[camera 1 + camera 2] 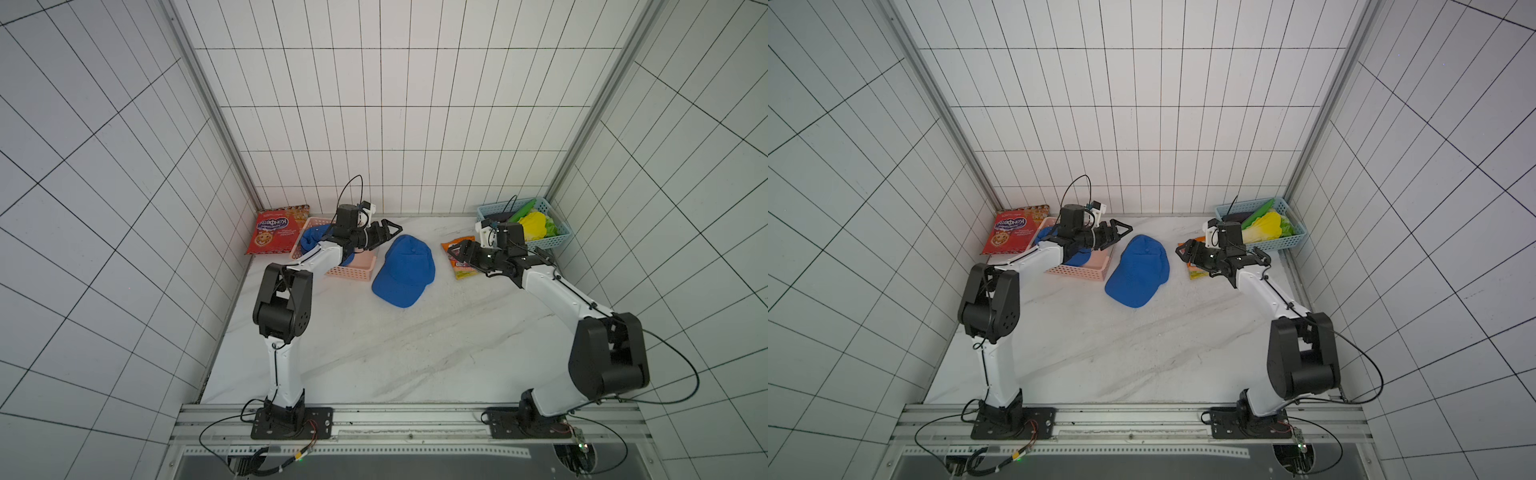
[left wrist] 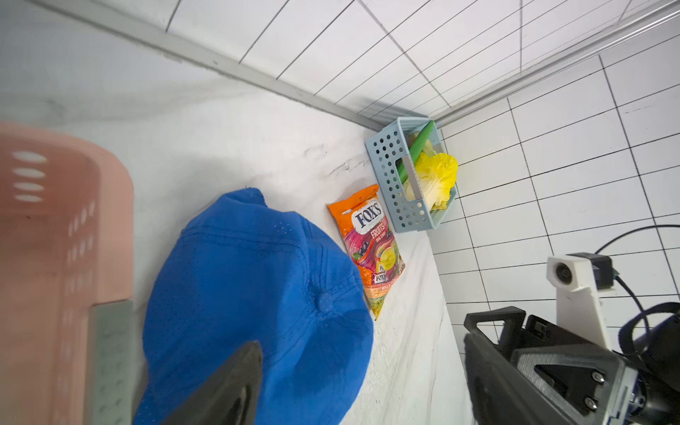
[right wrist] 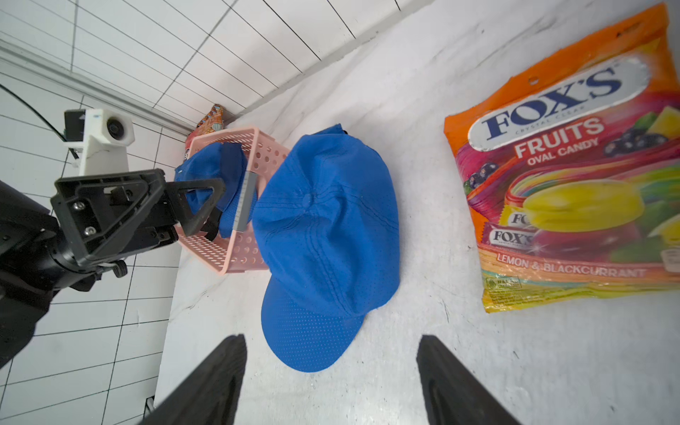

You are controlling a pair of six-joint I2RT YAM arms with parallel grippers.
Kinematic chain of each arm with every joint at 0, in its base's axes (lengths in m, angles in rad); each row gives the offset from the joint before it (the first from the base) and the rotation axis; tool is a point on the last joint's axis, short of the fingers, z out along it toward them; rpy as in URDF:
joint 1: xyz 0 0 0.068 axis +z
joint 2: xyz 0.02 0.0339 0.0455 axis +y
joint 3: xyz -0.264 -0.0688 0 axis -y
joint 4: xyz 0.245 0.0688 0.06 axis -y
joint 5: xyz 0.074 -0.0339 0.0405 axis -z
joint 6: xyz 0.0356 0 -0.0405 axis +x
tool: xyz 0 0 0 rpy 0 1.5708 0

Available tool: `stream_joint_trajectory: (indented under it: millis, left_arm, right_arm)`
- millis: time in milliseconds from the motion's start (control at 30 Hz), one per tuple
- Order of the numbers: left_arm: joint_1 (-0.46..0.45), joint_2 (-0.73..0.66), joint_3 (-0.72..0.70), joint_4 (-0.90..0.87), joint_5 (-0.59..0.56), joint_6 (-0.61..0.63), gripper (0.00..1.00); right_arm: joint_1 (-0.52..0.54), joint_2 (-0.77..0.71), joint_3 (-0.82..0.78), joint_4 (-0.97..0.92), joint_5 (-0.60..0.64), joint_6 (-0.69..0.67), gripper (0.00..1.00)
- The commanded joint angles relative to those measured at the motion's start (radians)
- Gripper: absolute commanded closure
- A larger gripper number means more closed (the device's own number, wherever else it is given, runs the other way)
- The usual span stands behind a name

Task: Turn the baseball cap inside out
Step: Smooth out the baseball cap at the center of the board, then pick up the baseball cap from the basket.

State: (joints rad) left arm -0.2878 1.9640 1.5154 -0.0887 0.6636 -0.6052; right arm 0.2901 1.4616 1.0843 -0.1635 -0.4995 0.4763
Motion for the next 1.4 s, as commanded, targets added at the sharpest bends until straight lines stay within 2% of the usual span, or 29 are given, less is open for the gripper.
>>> stream_joint_trajectory:
  millis: [0, 167, 300, 500, 600, 767, 967, 1100, 1200, 1367]
  left_arm:
    - [-0.004, -0.117, 0.031, -0.167, -0.075, 0.169, 0.13]
    - [0.032, -0.247, -0.001, -0.291, -0.244, 0.346, 0.03]
    - [0.145, -0.246, 0.041, -0.423, -0.363, 0.431, 0.01]
    - [0.291, -0.129, 0.144, -0.563, -0.554, 0.509, 0.01]
    - [0.298, -0.055, 0.194, -0.618, -0.615, 0.564, 0.02]
    - [0.291, 0.039, 0.240, -0.556, -0.748, 0.667, 0.01]
    - [0.288, 0.176, 0.366, -0.559, -0.718, 0.833, 0.02]
    - [0.271, 0.234, 0.385, -0.557, -0.649, 0.929, 0.05]
    - [0.264, 0.278, 0.399, -0.550, -0.583, 0.948, 0.09]
    - [0.260, 0.380, 0.492, -0.638, -0.532, 0.949, 0.09]
  right_arm:
    - [0.028, -0.108, -0.046, -0.054, 0.081, -0.104, 0.18]
    - [0.109, -0.268, -0.143, -0.015, 0.152, -0.223, 0.13]
    - [0.165, -0.342, -0.209, 0.041, 0.148, -0.253, 0.08]
    - [0.230, -0.343, -0.217, 0.053, 0.123, -0.239, 0.06]
    - [0.253, -0.323, -0.212, 0.063, 0.123, -0.234, 0.03]
    - [0.266, -0.286, -0.200, 0.080, 0.109, -0.230, 0.02]
    - [0.268, -0.247, -0.198, 0.079, 0.096, -0.235, 0.02]
    - [0.267, -0.222, -0.198, 0.076, 0.091, -0.237, 0.02]
    - [0.267, -0.205, -0.195, 0.075, 0.087, -0.236, 0.02]
    - [0.268, -0.190, -0.188, 0.072, 0.082, -0.231, 0.02]
